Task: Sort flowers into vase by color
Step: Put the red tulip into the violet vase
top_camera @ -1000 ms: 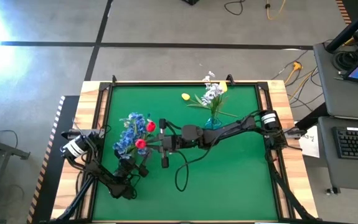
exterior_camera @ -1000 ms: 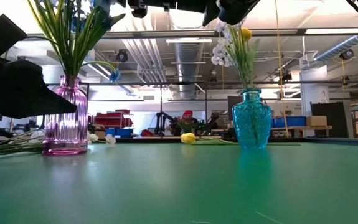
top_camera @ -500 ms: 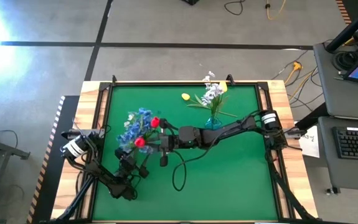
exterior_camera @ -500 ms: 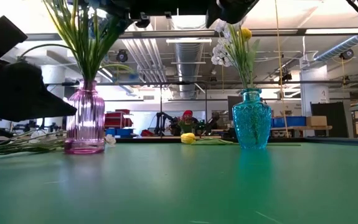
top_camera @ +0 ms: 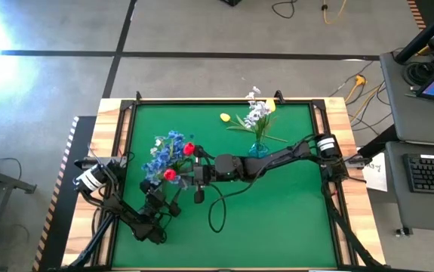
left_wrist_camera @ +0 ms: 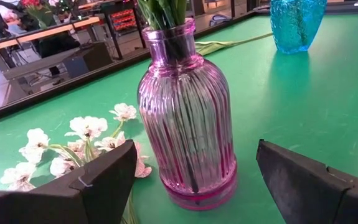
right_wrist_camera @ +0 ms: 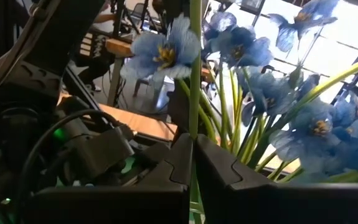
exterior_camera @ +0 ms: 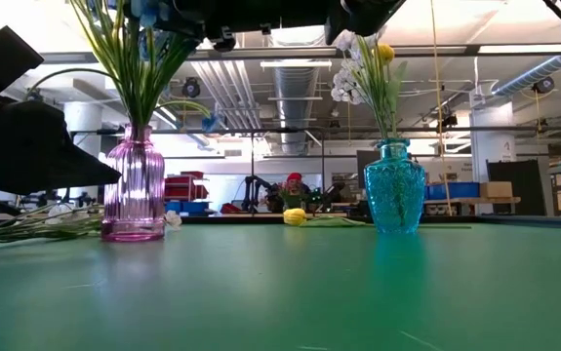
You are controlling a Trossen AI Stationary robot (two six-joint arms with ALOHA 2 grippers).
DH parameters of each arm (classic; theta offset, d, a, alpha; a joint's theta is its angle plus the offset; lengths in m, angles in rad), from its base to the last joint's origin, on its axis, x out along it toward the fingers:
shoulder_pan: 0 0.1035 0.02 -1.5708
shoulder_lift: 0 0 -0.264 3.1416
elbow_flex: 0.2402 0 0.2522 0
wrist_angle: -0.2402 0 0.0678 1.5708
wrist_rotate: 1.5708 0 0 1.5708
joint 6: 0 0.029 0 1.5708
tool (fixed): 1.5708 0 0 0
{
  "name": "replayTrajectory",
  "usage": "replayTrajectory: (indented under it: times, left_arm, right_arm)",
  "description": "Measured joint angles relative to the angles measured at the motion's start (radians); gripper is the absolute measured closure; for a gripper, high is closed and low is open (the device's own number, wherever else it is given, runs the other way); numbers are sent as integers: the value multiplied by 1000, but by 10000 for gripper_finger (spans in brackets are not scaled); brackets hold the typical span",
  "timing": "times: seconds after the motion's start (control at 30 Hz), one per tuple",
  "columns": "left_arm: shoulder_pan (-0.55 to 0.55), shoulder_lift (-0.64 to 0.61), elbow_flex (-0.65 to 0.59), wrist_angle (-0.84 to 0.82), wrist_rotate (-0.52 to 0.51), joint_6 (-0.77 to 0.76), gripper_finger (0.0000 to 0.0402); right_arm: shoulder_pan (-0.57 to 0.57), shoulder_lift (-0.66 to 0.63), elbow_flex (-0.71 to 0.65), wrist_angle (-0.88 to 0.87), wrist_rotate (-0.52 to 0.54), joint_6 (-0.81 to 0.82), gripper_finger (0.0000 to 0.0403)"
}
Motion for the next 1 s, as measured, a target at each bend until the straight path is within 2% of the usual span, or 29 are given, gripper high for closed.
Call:
replayTrajectory:
  times: [0.33, 0.83, 1.0]
  left_arm:
    - [0, 0, 0, 7, 2, -7, 84]
    - [0, 0, 2, 12, 17, -10, 84]
    - [0, 0, 2, 12, 17, -10, 84]
  right_arm:
    - [0, 0, 0, 7, 0, 6, 383]
    - [10, -9, 0, -7, 3, 46, 250]
    - [10, -9, 0, -3, 13, 27, 231]
